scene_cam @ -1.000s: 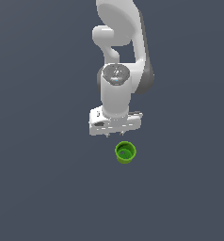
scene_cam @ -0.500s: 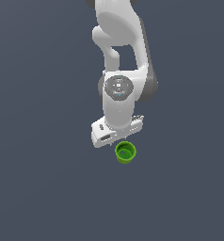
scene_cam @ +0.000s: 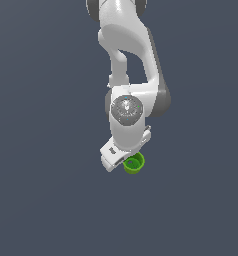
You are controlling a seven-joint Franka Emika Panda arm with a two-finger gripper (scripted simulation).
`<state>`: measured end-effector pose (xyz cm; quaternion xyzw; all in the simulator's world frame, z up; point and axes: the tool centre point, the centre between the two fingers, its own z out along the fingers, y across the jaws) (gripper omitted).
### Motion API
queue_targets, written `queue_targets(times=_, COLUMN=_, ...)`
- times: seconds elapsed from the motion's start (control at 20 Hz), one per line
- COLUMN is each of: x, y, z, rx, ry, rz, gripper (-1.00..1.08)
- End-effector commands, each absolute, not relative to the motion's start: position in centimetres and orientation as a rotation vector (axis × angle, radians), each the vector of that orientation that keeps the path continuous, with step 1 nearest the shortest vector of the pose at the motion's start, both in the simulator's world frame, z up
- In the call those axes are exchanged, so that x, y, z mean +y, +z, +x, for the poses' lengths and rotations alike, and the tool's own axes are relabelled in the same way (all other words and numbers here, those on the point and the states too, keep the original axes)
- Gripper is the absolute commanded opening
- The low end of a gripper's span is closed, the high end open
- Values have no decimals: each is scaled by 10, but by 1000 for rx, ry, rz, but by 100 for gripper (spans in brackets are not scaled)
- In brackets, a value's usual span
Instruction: Pick up the object and move it to a goal position.
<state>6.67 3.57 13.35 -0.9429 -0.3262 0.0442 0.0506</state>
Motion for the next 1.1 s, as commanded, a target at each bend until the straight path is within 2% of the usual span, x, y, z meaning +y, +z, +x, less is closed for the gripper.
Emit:
queue_targets(times=0.0, x=38, y=130, z=72, rx=-1081, ry=142, rz=-2818, gripper=28)
queue_targets(times=1.05, x=44, y=107, z=102, rx=-1652, ry=115, rz=-2323, gripper=28)
